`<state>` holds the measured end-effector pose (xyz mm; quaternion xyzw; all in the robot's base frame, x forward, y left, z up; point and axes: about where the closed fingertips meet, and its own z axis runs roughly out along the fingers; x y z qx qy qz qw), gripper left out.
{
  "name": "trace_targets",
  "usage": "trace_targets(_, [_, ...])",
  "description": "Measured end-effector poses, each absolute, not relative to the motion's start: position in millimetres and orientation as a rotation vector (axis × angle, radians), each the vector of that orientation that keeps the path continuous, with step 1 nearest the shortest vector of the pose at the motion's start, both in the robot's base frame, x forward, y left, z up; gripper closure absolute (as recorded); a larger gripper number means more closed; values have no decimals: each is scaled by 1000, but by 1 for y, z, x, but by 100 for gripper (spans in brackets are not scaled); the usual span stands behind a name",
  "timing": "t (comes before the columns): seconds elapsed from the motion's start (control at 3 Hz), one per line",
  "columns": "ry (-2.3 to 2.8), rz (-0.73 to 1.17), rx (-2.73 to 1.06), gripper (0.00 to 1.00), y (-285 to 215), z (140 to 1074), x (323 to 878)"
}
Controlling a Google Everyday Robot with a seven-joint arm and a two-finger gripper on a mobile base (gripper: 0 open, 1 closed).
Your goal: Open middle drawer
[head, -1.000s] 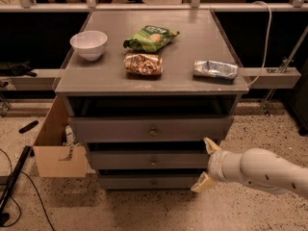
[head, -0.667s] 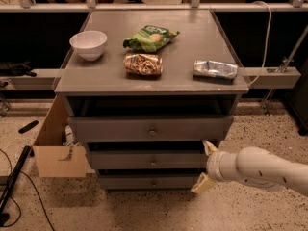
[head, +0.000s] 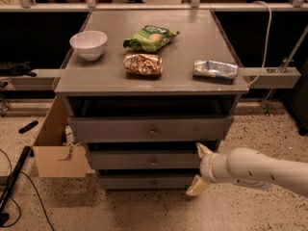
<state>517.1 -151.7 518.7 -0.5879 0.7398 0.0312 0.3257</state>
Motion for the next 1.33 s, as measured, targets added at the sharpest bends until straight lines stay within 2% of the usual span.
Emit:
trace_targets(0.67, [1967,113,-1584,0,-141,488,518])
trace_targets(1.33, [1998,123,-1593,0,-149,463,548])
